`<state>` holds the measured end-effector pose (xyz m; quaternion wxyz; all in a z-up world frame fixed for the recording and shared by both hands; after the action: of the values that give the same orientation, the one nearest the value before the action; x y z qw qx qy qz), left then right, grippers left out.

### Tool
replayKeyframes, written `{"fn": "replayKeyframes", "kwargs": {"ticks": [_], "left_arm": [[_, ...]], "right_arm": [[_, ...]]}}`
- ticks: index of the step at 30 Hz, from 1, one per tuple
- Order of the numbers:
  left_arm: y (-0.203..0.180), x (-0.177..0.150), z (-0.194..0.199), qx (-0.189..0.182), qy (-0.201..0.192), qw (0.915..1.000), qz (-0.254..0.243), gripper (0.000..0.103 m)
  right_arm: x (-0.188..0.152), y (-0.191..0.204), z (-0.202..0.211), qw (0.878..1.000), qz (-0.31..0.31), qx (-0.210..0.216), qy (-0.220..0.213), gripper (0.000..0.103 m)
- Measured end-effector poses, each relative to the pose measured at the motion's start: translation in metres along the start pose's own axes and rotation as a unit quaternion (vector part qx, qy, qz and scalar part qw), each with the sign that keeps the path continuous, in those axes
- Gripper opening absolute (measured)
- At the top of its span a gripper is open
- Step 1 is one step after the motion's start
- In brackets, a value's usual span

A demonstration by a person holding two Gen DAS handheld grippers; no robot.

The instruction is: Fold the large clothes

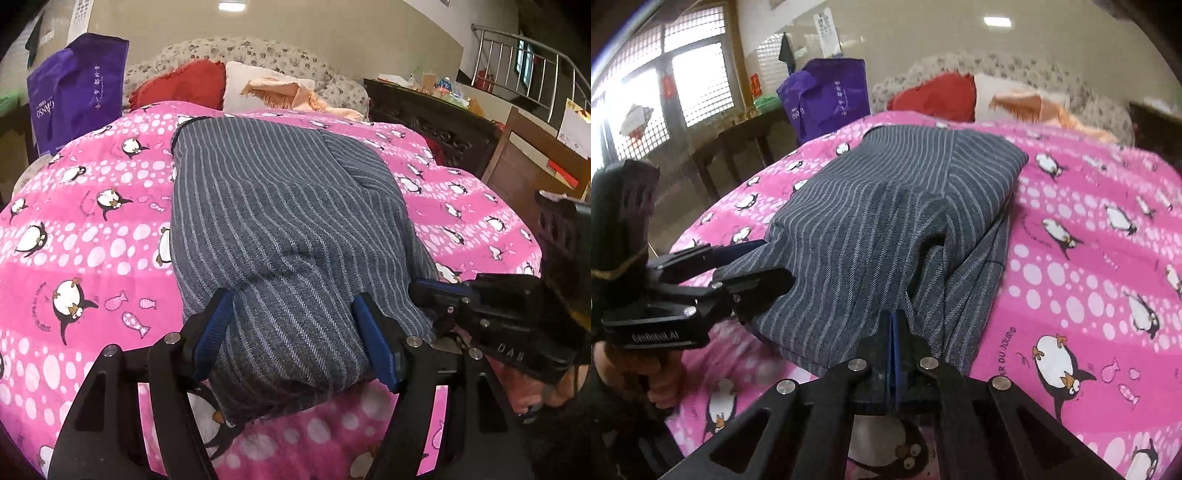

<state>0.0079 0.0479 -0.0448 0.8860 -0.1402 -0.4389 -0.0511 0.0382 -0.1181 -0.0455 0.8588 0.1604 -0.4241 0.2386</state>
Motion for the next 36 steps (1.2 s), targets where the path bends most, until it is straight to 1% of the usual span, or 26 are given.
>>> {"fn": "replayKeyframes", "kwargs": {"ticks": [2,6,11,14,15,16,18,20,21,23,24,25,26,27,28,29,31,33,34,35,36], "left_arm": [[0.0,0.0,0.0,-0.004,0.0,1.0,0.001,0.071],[0.0,0.0,0.0,-0.006,0.0,1.0,0.002,0.072],[-0.002,0.0,0.0,-0.009,-0.003,1.0,-0.001,0.077],[-0.004,0.0,0.0,-0.015,-0.001,0.9999,-0.004,0.082],[-0.006,0.002,0.0,-0.018,0.002,0.9998,-0.007,0.086],[-0.008,0.002,0.0,-0.018,0.008,0.9998,-0.009,0.089],[-0.013,0.007,-0.001,0.002,0.026,0.9996,-0.014,0.09],[-0.016,0.011,0.001,0.011,0.036,0.9992,-0.01,0.09],[-0.016,0.013,0.006,0.011,0.035,0.9993,-0.002,0.09],[-0.018,0.018,0.019,0.014,0.029,0.9995,0.008,0.092],[-0.02,0.022,0.028,0.023,0.022,0.9994,0.011,0.099],[-0.023,0.025,0.037,0.032,0.013,0.9993,0.015,0.102],[-0.026,0.029,0.048,0.04,-0.001,0.999,0.019,0.102],[-0.03,0.033,0.059,0.041,-0.014,0.9987,0.026,0.102],[-0.033,0.036,0.067,0.04,-0.021,0.9985,0.03,0.102],[-0.038,0.04,0.073,0.042,-0.019,0.9982,0.038,0.102],[-0.048,0.046,0.081,0.038,-0.004,0.9981,0.049,0.102],[-0.063,0.051,0.092,0.044,0.004,0.9977,0.051,0.102],[-0.072,0.052,0.098,0.043,0.004,0.9979,0.048,0.102],[-0.08,0.053,0.103,0.057,0.006,0.9974,0.044,0.102],[-0.087,0.052,0.107,0.073,0.01,0.9965,0.04,0.102]], "right_arm": [[0.001,-0.002,-0.001,1.0,-0.004,0.004,-0.006,0.0],[0.001,-0.011,0.001,0.999,-0.025,0.029,-0.01,0.0],[0.0,-0.008,0.001,0.999,-0.022,0.03,-0.012,0.0],[-0.001,-0.007,0.001,0.999,-0.022,0.029,-0.012,0.0],[-0.001,-0.007,0.001,0.999,-0.022,0.029,-0.011,0.0],[0.0,-0.007,0.001,0.999,-0.023,0.027,-0.009,0.0],[0.003,-0.005,0.004,0.999,-0.025,0.021,0.004,0.0],[0.009,-0.003,0.012,0.999,-0.038,0.013,0.021,0.001],[0.011,-0.003,0.018,0.999,-0.044,0.01,0.023,0.001],[0.014,-0.003,0.036,0.998,-0.052,-0.015,0.019,0.003],[0.015,-0.003,0.045,0.998,-0.051,-0.029,0.015,0.005],[0.015,-0.003,0.054,0.997,-0.05,-0.052,0.013,0.015],[0.014,-0.005,0.063,0.996,-0.053,-0.073,0.01,0.035],[0.014,-0.007,0.072,0.994,-0.06,-0.089,0.007,0.045],[0.014,-0.01,0.08,0.992,-0.071,-0.106,0.005,0.06],[0.014,-0.013,0.089,0.989,-0.085,-0.12,0.001,0.068],[0.015,-0.019,0.106,0.984,-0.118,-0.133,-0.007,0.069],[0.018,-0.02,0.125,0.98,-0.147,-0.136,-0.014,0.071],[0.019,-0.019,0.132,0.979,-0.151,-0.137,-0.015,0.076],[0.02,-0.016,0.139,0.978,-0.152,-0.141,-0.016,0.083],[0.021,-0.013,0.144,0.977,-0.151,-0.147,-0.016,0.086]]}}
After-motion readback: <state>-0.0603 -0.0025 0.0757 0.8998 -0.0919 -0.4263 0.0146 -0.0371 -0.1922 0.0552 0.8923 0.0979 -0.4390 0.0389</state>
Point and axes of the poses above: each gripper's, at about its wrist camera, not at the fingertips, and z roughly against the way its jaws point, y to its left, x to its top, the point moved 1 cm from there along -z, roughly the way its jaws point, and after that the axes turned 3 degrees about -y, right-handed, at the moved point
